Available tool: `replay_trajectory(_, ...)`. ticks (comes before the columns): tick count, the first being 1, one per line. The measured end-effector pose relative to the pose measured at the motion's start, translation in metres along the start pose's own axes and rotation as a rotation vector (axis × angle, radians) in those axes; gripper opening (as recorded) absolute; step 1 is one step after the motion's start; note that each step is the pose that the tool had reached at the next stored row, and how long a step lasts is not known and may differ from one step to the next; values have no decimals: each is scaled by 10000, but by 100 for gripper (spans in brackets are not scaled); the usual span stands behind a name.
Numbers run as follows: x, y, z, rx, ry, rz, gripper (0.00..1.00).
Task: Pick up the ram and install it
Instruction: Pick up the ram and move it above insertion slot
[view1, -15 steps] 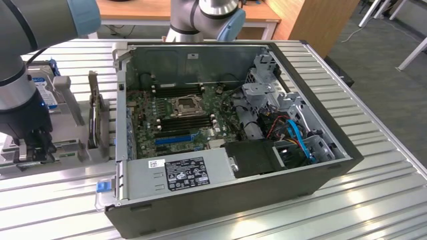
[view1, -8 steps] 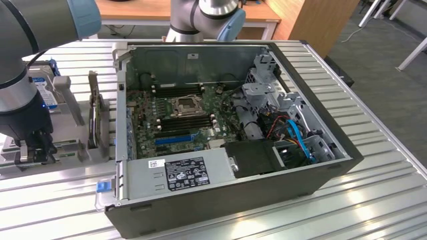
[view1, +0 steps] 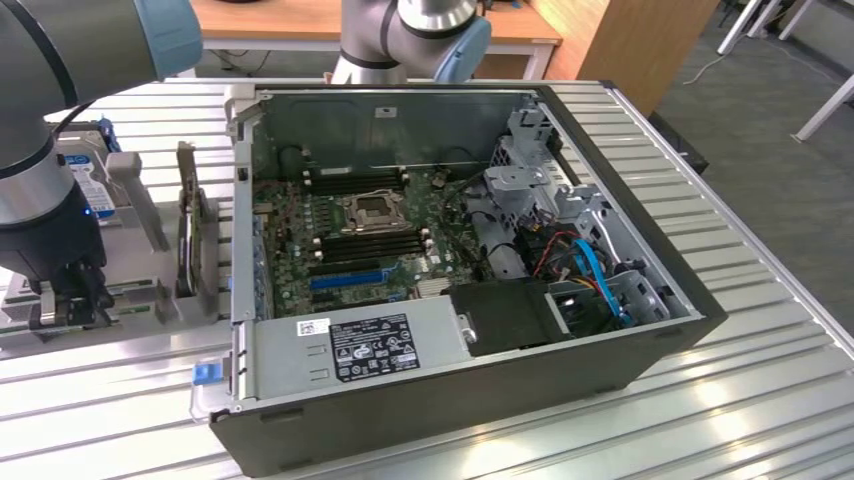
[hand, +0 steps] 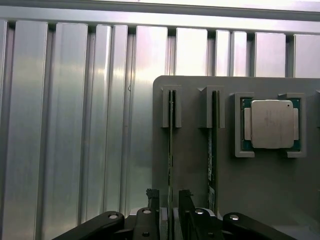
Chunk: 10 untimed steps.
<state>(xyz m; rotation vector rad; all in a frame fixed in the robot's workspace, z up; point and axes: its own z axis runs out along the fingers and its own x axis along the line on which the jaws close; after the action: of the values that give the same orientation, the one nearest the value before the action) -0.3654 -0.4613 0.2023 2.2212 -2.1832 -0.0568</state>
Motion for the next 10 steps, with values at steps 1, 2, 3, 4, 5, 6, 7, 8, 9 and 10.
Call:
replay_trajectory(1, 0, 0, 0, 0, 0, 0, 29)
replay_trajectory(2, 0, 0, 0, 0, -1, 0, 28)
replay_trajectory(3, 0, 0, 0, 0, -1, 0, 28)
replay_trajectory(4, 0, 0, 0, 0, 0, 0, 21)
replay_trajectory(5, 0, 0, 0, 0, 0, 0, 21)
replay_trajectory(6, 0, 0, 0, 0, 0, 0, 21)
replay_trajectory(7, 0, 0, 0, 0, 0, 0, 21)
replay_trajectory(8, 0, 0, 0, 0, -1, 0, 21)
replay_trajectory(9, 0, 0, 0, 0, -1, 0, 21)
replay_trajectory(10, 0, 0, 0, 0, 0, 0, 21)
